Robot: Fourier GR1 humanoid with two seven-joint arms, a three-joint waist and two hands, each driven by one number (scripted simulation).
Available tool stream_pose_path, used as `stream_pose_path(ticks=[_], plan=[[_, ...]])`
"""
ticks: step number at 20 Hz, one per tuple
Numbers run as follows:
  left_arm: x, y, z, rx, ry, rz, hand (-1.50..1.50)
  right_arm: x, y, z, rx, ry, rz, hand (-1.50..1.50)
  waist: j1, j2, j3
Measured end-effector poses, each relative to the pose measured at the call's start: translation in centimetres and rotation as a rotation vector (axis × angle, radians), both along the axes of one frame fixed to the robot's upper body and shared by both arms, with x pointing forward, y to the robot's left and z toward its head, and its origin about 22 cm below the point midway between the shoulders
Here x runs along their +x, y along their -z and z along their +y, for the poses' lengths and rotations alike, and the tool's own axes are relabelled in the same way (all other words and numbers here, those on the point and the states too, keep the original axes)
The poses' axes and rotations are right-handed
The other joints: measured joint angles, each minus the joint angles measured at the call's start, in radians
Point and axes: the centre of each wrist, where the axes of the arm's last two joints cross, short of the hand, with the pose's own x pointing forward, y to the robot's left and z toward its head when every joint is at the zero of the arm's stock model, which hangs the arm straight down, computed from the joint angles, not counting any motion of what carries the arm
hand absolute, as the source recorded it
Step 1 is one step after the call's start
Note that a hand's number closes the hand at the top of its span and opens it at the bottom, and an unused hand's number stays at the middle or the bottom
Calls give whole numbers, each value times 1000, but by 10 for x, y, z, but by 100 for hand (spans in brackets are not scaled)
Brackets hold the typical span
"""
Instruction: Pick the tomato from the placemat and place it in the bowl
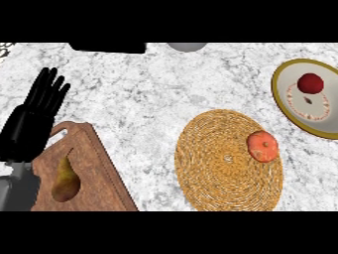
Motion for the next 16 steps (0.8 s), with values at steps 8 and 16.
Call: stream_pose_path(ticks=[8, 16], plan=[[1, 0, -2, -5, -7, -3, 0, -57, -12, -66, 57, 75, 8, -150, -5, 4, 4], [2, 1, -2, -8, -9, -8, 0, -101, -11, -101, 53, 70, 43, -150, -11, 5, 7]])
